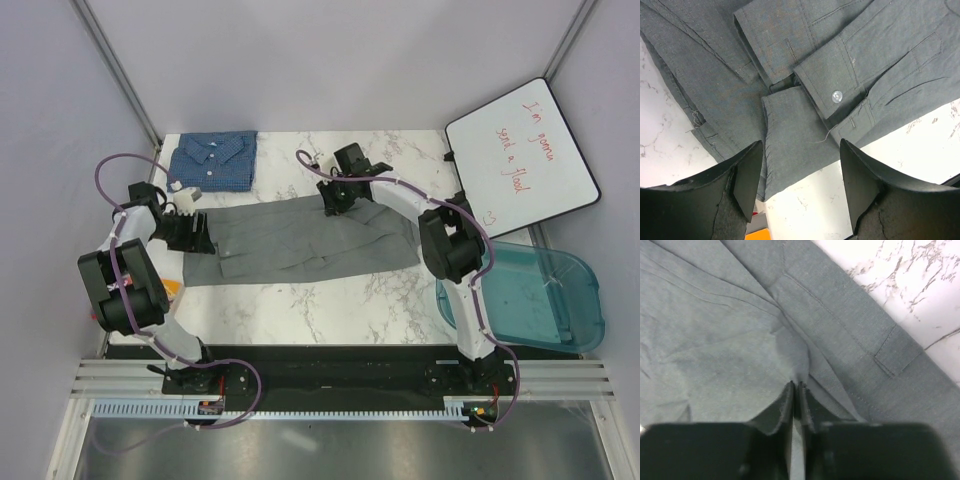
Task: Fold and stack the long sleeve shirts
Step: Fold the shirt
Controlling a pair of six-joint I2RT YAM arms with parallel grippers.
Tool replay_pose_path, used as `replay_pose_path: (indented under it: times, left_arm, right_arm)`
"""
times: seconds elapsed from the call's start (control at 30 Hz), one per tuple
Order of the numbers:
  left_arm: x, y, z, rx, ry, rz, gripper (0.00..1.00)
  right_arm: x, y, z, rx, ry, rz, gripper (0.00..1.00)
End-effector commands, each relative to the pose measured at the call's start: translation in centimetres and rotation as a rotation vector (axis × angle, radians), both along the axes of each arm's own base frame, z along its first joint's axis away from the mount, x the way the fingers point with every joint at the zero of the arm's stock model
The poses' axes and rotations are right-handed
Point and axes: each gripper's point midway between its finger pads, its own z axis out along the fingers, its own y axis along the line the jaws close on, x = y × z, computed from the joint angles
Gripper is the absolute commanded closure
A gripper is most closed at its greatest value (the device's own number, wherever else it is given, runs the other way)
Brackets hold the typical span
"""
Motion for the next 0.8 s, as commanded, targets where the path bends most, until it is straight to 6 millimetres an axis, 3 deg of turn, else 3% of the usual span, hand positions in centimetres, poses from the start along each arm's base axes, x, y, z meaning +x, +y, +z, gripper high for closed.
replay_pose_path:
  times: [0.0,0.03,0.07,0.17,0.2,0.23,0.27,0.3,0.33,0.37,0.5,0.53,0.63,0.77]
  left_arm:
    - [0.9,0.7,0.1,0.015,-0.02,0.022,0.3]
    - [1.0,0.6,0.2,0.016,-0.03,0.01,0.3]
    - [1.0,0.6,0.6,0.02,-0.045,0.001,0.3]
    - [0.7,-0.5,2.2,0.002,-0.121,-0.093,0.29]
    - [0.5,-0.7,2.5,0.004,-0.133,-0.107,0.29]
    - [0.3,-1.3,2.8,-0.002,-0.152,-0.149,0.28]
    - [0.1,-1.7,3.6,0.007,-0.177,-0.167,0.28]
    - [-0.1,-2.0,3.9,0.015,-0.187,-0.182,0.28]
    - [-0.2,-2.7,4.2,0.026,-0.204,-0.226,0.28]
    - [-0.5,-3.2,4.6,0.042,-0.22,-0.248,0.28]
    - [-0.1,-3.9,3.9,0.082,-0.198,-0.262,0.3]
    - [0.0,-3.7,3.6,0.088,-0.178,-0.245,0.33]
    - [0.8,-3.1,3.3,0.101,-0.155,-0.226,0.35]
    - [0.8,-3.8,3.3,0.105,-0.16,-0.259,0.35]
  right_arm:
    - [1.7,0.2,-1.3,-0.039,-0.047,-0.014,0.73]
    - [1.9,-0.3,-1.4,-0.059,-0.052,-0.023,0.63]
    - [1.7,-0.8,-1.2,-0.083,-0.051,-0.029,0.59]
    - [2.7,-3.3,2.4,-0.11,-0.107,-0.092,0.47]
    - [3.1,-4.0,5.6,-0.093,-0.157,-0.118,0.44]
    - [3.1,-5.3,6.7,-0.096,-0.162,-0.146,0.38]
    - [3.0,-6.1,7.8,-0.101,-0.18,-0.163,0.36]
    - [2.6,-6.8,10.3,-0.094,-0.223,-0.173,0.36]
    - [1.6,-7.5,10.0,-0.123,-0.209,-0.162,0.37]
    - [0.9,-8.0,11.3,-0.118,-0.221,-0.164,0.38]
    - [-2.9,-8.6,9.0,-0.139,-0.088,-0.111,0.47]
    - [-4.1,-8.9,7.5,-0.16,-0.029,-0.098,0.48]
    - [-5.8,-9.3,4.3,-0.214,0.034,-0.077,0.52]
    - [-6.5,-10.2,0.0,-0.3,0.086,-0.06,0.59]
